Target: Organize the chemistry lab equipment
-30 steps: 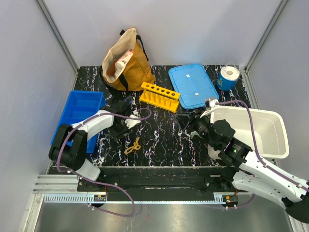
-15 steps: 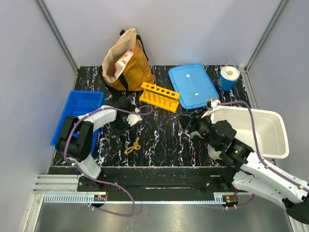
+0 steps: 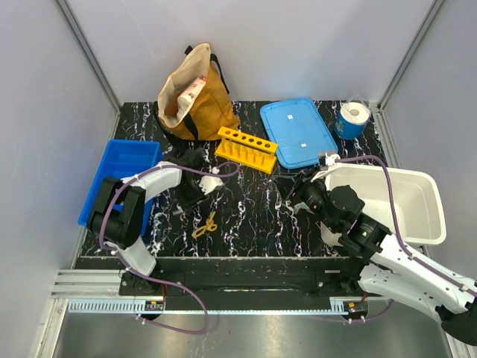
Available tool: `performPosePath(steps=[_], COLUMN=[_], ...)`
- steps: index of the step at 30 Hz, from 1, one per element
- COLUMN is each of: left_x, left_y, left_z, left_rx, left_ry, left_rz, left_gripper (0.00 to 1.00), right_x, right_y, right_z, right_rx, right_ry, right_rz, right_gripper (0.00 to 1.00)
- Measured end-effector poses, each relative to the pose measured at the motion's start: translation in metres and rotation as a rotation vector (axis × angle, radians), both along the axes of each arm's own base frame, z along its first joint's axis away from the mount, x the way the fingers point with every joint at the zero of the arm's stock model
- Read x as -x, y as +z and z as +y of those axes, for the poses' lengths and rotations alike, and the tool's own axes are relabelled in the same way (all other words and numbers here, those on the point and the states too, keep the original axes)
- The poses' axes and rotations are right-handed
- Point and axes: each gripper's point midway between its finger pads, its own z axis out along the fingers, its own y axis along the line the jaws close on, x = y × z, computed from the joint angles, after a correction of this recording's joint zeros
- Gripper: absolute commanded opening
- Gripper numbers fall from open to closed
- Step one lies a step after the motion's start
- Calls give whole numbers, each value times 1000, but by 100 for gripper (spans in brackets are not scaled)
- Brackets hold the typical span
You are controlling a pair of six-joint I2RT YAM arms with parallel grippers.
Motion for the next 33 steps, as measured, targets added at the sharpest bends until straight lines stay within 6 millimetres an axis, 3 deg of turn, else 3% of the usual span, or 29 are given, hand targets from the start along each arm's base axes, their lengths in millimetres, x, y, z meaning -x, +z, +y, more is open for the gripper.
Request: performPosePath(steps=[16, 26, 33], left_x=[3, -2, -8], left_y=[-8, -7, -7], left_z=[-8, -15, -23], left_rx=[-4, 28, 64], left_ry=[-23, -15, -23], left_rz=[29, 8, -19], left_gripper=[31, 29, 21], right_x=[1, -3, -3], right_y=[0, -12, -15], right_z=[-1, 5, 7], right_rx=[-3, 18, 14], right_ry=[0, 1, 3], right_rz=[-1, 29, 44], right_gripper=[43, 44, 44])
